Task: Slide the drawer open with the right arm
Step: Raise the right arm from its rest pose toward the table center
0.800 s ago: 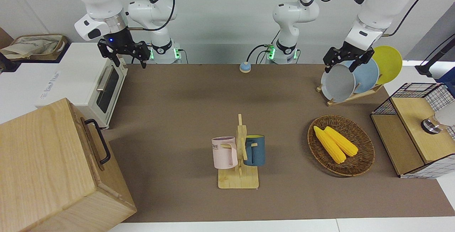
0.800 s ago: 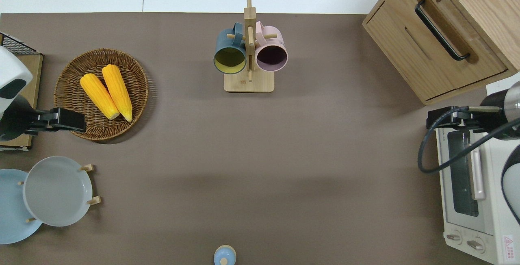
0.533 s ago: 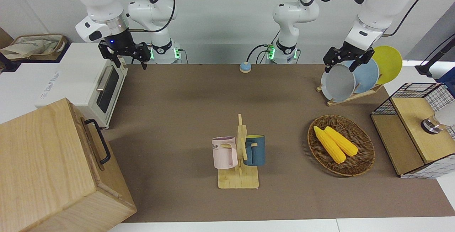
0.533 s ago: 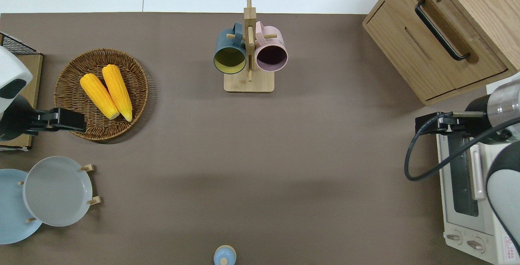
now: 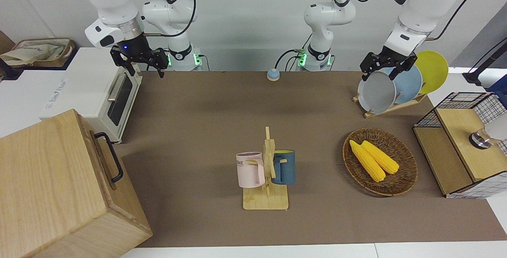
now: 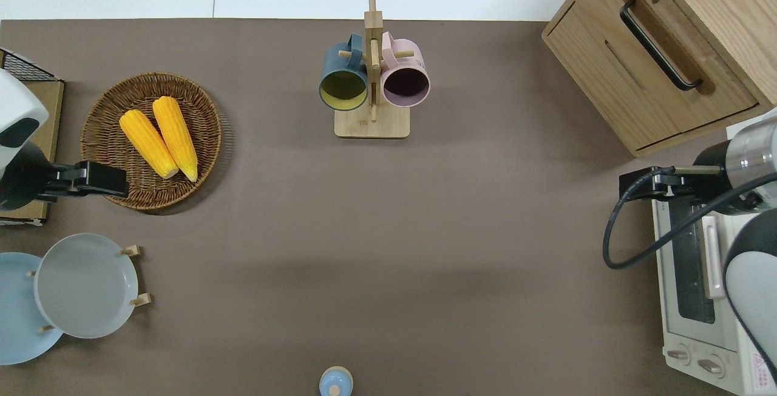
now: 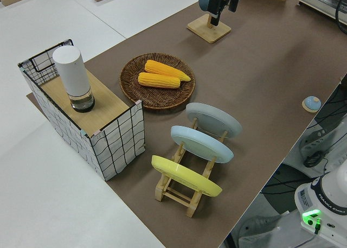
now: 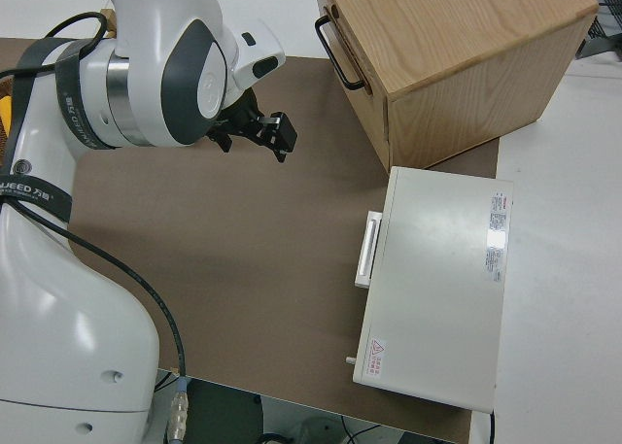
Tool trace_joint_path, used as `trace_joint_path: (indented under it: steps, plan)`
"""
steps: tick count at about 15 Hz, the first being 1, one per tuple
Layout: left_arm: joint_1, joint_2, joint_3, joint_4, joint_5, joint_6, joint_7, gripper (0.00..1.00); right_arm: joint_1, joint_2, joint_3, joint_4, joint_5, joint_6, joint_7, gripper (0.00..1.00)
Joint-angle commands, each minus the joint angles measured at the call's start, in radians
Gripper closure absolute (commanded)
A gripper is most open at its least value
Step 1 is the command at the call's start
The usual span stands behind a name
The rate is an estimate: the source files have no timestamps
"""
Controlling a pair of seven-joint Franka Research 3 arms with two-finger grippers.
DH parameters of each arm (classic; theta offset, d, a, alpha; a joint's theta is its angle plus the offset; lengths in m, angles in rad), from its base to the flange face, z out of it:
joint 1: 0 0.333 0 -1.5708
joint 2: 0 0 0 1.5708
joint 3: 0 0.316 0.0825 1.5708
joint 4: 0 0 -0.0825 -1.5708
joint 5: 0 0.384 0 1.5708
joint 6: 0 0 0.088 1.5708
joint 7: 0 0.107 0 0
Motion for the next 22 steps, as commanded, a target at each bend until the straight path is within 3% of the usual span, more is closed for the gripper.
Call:
trace_joint_path:
  steps: [1,4,9,18,20,22]
  plan:
    - [-0.005,-0.010,0.005,-0.005,0.011,-0.013,0.007,0.00,0.005,-0.002,-0.002,0.005,0.005,-0.006,0.008,0.017]
    - [-0.005,-0.010,0.005,-0.005,0.011,-0.013,0.007,0.00,0.003,-0.002,-0.002,0.005,-0.009,-0.008,0.011,0.017]
    - [-0.005,-0.010,0.005,-0.005,0.011,-0.011,0.007,0.00,0.037,-0.002,0.025,0.006,-0.184,-0.009,0.017,0.017]
    - [-0.005,-0.010,0.005,-0.005,0.011,-0.011,0.007,0.00,0.037,0.007,0.235,0.005,-0.564,-0.013,0.077,0.017]
    - [-0.005,-0.010,0.005,-0.005,0.011,-0.013,0.007,0.00,0.043,0.027,0.271,0.002,-0.639,-0.026,0.111,0.019]
    - [-0.006,-0.010,0.005,-0.005,0.011,-0.013,0.007,0.00,0.101,0.060,0.272,-0.001,-0.742,-0.058,0.148,0.019]
